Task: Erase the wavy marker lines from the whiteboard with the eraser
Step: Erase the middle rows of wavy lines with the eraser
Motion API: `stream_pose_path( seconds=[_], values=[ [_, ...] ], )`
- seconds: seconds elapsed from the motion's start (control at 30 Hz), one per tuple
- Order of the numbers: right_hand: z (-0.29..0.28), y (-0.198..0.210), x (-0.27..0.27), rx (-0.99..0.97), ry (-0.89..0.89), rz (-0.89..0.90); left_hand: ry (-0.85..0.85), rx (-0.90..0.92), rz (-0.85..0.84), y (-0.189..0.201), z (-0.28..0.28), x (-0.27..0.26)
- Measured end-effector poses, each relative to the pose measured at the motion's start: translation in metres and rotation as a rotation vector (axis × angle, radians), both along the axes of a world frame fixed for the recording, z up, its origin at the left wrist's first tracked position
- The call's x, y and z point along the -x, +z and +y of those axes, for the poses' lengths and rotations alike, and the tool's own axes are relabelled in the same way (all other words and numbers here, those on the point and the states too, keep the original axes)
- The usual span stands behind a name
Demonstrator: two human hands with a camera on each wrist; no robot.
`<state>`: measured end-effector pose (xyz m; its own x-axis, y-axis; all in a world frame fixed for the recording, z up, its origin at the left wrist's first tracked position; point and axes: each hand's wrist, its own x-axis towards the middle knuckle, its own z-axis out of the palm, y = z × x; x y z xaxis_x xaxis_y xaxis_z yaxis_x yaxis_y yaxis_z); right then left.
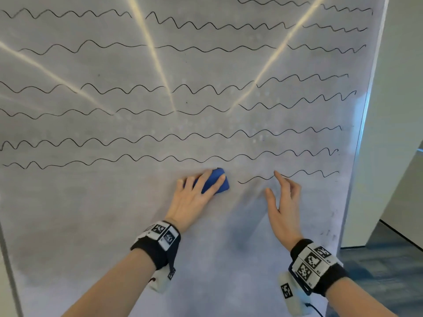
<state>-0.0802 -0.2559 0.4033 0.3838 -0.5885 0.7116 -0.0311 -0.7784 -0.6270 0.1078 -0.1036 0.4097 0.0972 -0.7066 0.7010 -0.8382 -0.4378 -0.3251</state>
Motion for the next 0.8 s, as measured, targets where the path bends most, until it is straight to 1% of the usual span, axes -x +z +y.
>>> stream_pose_path(
  seconds=[0.13, 0.2, 0.27, 0.3, 0.37, 0.47, 0.53, 0.6, 0.67, 0.8],
  values=[
    [0.003, -0.005, 0.012, -0.006, -0.069, -0.015, -0.062, -0.14, -0.081, 0.017, -0.044, 0.037],
    [0.007, -0.007, 0.018, -0.015, -0.104, -0.03, -0.091, -0.264, -0.098, 0.017, -0.058, 0.052],
    [0.011, -0.008, 0.025, -0.019, -0.128, -0.029, -0.113, -0.359, -0.135, 0.011, -0.06, 0.054],
    [0.012, -0.008, 0.029, -0.02, -0.143, -0.024, -0.122, -0.361, -0.152, 0.009, -0.056, 0.051],
    [0.014, -0.007, 0.036, -0.039, -0.189, -0.032, -0.134, -0.29, -0.155, 0.005, -0.039, 0.035],
    [0.02, -0.008, 0.042, -0.054, -0.243, -0.06, -0.103, -0.105, -0.099, 0.002, -0.005, 0.001],
    [0.029, -0.01, 0.041, -0.053, -0.258, -0.063, -0.089, -0.056, -0.062, 0.002, 0.01, -0.012],
    [0.036, -0.013, 0.039, -0.037, -0.27, -0.052, -0.088, -0.058, -0.022, 0.002, 0.012, -0.011],
    [0.041, -0.013, 0.036, -0.014, -0.278, -0.047, -0.098, -0.076, 0.004, 0.003, 0.002, -0.003],
    [0.043, -0.01, 0.035, -0.018, -0.265, -0.05, -0.137, -0.18, -0.03, 0.017, -0.034, 0.025]
  ],
)
